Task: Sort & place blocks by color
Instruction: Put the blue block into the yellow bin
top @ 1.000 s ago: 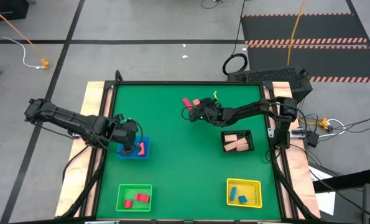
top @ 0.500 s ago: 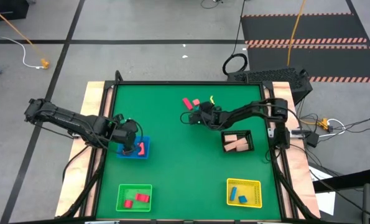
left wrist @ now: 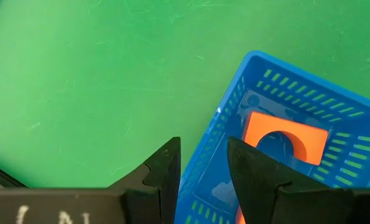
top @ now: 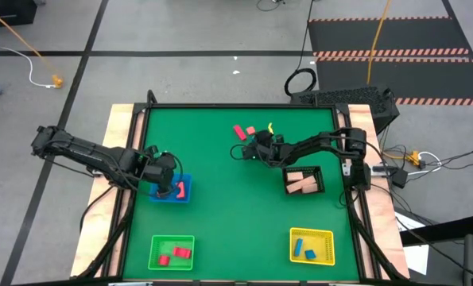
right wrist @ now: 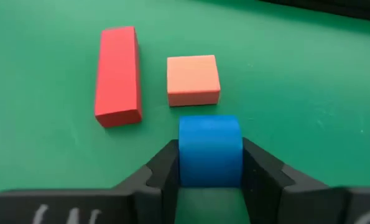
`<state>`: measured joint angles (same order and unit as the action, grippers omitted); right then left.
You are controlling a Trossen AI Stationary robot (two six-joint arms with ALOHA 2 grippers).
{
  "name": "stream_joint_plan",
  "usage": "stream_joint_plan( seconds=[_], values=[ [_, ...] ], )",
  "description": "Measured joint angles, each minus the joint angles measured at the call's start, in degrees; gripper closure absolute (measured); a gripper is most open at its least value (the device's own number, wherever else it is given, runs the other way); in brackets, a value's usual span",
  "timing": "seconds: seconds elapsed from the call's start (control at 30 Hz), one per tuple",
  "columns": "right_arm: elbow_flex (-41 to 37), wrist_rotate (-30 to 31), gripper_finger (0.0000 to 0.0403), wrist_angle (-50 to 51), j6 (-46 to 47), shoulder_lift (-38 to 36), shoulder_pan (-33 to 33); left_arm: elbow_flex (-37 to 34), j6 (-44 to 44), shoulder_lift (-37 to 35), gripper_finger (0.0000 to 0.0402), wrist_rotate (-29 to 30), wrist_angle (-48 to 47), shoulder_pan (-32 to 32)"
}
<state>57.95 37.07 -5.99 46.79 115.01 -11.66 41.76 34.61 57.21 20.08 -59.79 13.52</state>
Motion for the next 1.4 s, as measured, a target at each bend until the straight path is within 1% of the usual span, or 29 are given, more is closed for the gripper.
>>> stream_joint_plan(
  seconds=[0.1,0.2,0.3,0.37,0.43,0.57,0.63,0.67,0.77,0.83,0.93,1.0,1.1,1.23,1.4],
  values=[
    [0.0,-0.6,0.0289,0.0,-1.3,-0.1,0.0,0.0,0.1,0.0,0.0270,0.0,0.0,0.0],
    [-0.1,-2.0,0.0289,0.9,-1.9,-1.9,0.1,0.0,0.2,0.0,0.0270,0.0,0.0,0.0],
    [-0.2,-7.1,0.0289,2.1,-3.4,-5.6,0.1,0.0,0.4,0.0,0.0270,0.0,0.0,0.0],
    [-0.3,-11.5,0.0289,2.3,-4.6,-8.7,0.4,0.0,0.4,0.0,0.0270,0.0,0.0,0.0],
    [-0.2,-17.6,0.0289,2.1,-6.2,-11.7,0.7,0.0,0.5,0.0,0.0270,0.0,0.0,0.0],
    [-0.2,-33.4,0.0289,3.8,-9.4,-16.8,2.4,0.0,1.2,0.0,0.0270,1.1,0.1,0.0],
    [-0.2,-40.7,0.0289,5.6,-7.4,-19.8,4.2,0.0,1.7,0.0,0.0270,1.9,0.1,0.0],
    [-0.2,-43.3,0.0289,7.3,-5.8,-21.4,5.2,0.0,2.0,0.0,0.0270,2.3,0.1,0.0],
    [-0.2,-48.7,0.0286,12.4,-0.8,-25.8,8.8,0.0,2.7,0.0,0.0270,3.3,0.2,0.0],
    [-0.2,-50.9,0.0286,16.2,2.6,-28.8,11.9,0.0,3.0,0.0,0.0270,4.2,0.3,0.0],
    [-0.1,-51.0,0.0286,21.8,8.0,-32.6,17.6,0.0,3.2,0.0,0.0270,5.7,0.4,0.0],
    [-0.1,-51.3,0.0286,26.2,11.1,-34.2,21.6,0.0,3.2,0.0,0.0270,6.5,0.5,0.0],
    [-0.1,-54.0,0.0286,31.2,16.3,-35.9,28.3,0.0,3.4,0.0,0.0270,7.6,0.9,0.0],
    [-0.1,-54.3,0.0285,34.0,26.7,-36.7,35.9,0.0,3.0,0.0,0.0270,8.6,2.9,0.0],
    [-0.1,-53.8,0.0285,33.9,38.0,-36.7,42.1,0.0,0.4,0.0,0.0270,8.7,7.7,0.0]
  ],
)
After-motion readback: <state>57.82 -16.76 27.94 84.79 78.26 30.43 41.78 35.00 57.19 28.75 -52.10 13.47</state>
